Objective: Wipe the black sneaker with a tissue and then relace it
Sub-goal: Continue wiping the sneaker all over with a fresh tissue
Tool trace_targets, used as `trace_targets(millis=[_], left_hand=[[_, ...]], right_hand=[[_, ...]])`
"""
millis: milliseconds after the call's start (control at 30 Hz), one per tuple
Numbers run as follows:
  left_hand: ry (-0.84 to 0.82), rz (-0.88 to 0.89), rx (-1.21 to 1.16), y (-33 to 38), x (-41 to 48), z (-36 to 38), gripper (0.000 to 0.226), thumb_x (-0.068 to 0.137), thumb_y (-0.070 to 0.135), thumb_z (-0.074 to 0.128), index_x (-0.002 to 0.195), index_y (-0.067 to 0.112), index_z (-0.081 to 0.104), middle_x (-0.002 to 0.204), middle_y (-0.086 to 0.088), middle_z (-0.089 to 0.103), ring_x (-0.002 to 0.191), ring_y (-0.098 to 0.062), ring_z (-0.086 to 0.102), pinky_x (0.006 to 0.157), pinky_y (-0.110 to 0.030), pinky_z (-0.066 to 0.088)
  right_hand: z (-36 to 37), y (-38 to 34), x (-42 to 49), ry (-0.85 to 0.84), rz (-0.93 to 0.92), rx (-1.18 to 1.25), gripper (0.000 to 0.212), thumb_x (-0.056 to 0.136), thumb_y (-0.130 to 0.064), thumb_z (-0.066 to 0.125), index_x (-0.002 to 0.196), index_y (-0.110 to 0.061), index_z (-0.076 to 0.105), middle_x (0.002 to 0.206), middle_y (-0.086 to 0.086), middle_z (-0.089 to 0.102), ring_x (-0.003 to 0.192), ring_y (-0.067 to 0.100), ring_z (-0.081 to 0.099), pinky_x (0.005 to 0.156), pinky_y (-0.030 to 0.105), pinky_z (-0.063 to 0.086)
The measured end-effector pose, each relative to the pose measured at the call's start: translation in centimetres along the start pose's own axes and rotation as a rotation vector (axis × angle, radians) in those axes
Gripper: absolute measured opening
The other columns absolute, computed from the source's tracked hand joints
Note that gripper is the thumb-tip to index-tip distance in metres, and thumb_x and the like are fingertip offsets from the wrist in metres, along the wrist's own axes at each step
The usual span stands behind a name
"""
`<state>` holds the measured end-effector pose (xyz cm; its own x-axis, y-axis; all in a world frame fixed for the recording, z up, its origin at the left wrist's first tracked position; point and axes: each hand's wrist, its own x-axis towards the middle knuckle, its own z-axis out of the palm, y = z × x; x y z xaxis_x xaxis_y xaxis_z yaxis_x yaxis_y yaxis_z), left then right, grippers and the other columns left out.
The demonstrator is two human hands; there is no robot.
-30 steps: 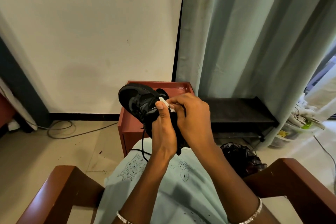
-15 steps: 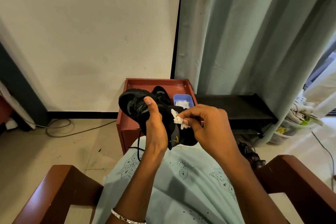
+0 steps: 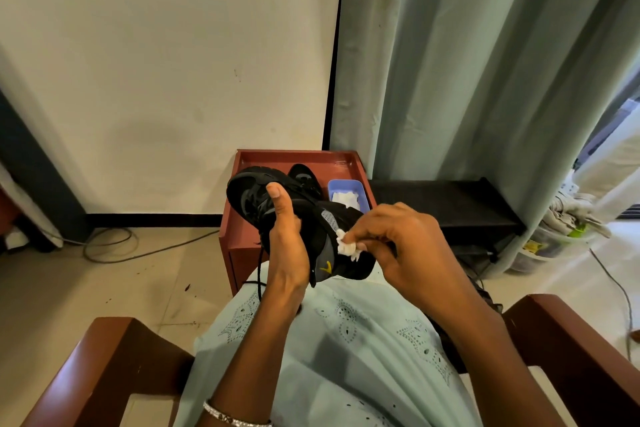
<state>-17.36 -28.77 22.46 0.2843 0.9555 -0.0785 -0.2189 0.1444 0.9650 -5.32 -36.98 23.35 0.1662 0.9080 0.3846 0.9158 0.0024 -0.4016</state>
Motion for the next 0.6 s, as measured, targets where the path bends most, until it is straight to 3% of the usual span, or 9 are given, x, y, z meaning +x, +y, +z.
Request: trace_targets(millis=[100, 233, 300, 400, 500, 600], left_hand=[[0.001, 0.009, 0.000, 0.5, -0.3, 0.2, 0.107, 0.074, 0.077, 0.016, 0.138, -0.009, 0.013, 0.144, -0.033, 0.017, 0.136, -0.047, 0.016, 0.115, -0.059, 0.015], [-0.056, 0.007, 0.006, 0.2, -0.9, 0.7, 0.102, 0.078, 0.071, 0.016, 0.135, -0.013, 0.016, 0.141, -0.034, 0.021, 0.134, -0.047, 0.018, 0.114, -0.058, 0.018], [-0.048, 0.000, 0.009, 0.1, -0.9, 0.8, 0.101, 0.079, 0.070, 0.017, 0.133, -0.016, 0.018, 0.140, -0.035, 0.023, 0.134, -0.047, 0.018, 0.113, -0.058, 0.018], [0.006, -0.005, 0.018, 0.2, -0.6, 0.5, 0.104, 0.076, 0.073, 0.016, 0.137, -0.011, 0.015, 0.144, -0.033, 0.018, 0.135, -0.048, 0.016, 0.114, -0.058, 0.015], [0.023, -0.016, 0.000, 0.2, -0.2, 0.0, 0.114, 0.073, 0.083, 0.023, 0.141, -0.009, 0.024, 0.144, -0.034, 0.025, 0.137, -0.048, 0.025, 0.116, -0.061, 0.019], [0.045, -0.019, -0.002, 0.2, 0.1, -0.2, 0.121, 0.069, 0.089, 0.022, 0.144, -0.006, 0.027, 0.147, -0.032, 0.028, 0.139, -0.042, 0.033, 0.118, -0.054, 0.026]], right_hand=[[0.2, 0.3, 0.2, 0.067, -0.004, -0.004, 0.033, 0.080, 0.004, 0.072, 0.090, -0.026, 0.079, 0.087, -0.012, 0.072, 0.083, 0.012, 0.061, 0.075, 0.013, 0.043], [0.4, 0.4, 2.1, 0.172, 0.039, -0.010, 0.028, 0.082, 0.005, 0.068, 0.089, -0.020, 0.080, 0.087, -0.003, 0.074, 0.085, 0.024, 0.064, 0.076, 0.037, 0.055], [0.7, 0.4, 2.5, 0.179, 0.061, 0.023, 0.028, 0.084, 0.005, 0.066, 0.090, -0.018, 0.079, 0.089, -0.002, 0.073, 0.089, 0.024, 0.064, 0.080, 0.034, 0.054], [1.0, 0.4, 2.0, 0.168, 0.069, 0.032, 0.029, 0.085, 0.006, 0.066, 0.091, -0.020, 0.079, 0.090, -0.003, 0.072, 0.088, 0.022, 0.063, 0.078, 0.019, 0.046], [0.8, 0.8, 0.5, 0.174, 0.042, 0.040, 0.031, 0.083, 0.005, 0.069, 0.091, -0.023, 0.078, 0.090, -0.006, 0.070, 0.086, 0.019, 0.062, 0.076, 0.025, 0.051], [0.2, 1.0, -1.1, 0.162, 0.024, 0.085, 0.034, 0.082, 0.005, 0.071, 0.091, -0.027, 0.078, 0.091, -0.010, 0.068, 0.086, 0.011, 0.063, 0.075, 0.026, 0.054]])
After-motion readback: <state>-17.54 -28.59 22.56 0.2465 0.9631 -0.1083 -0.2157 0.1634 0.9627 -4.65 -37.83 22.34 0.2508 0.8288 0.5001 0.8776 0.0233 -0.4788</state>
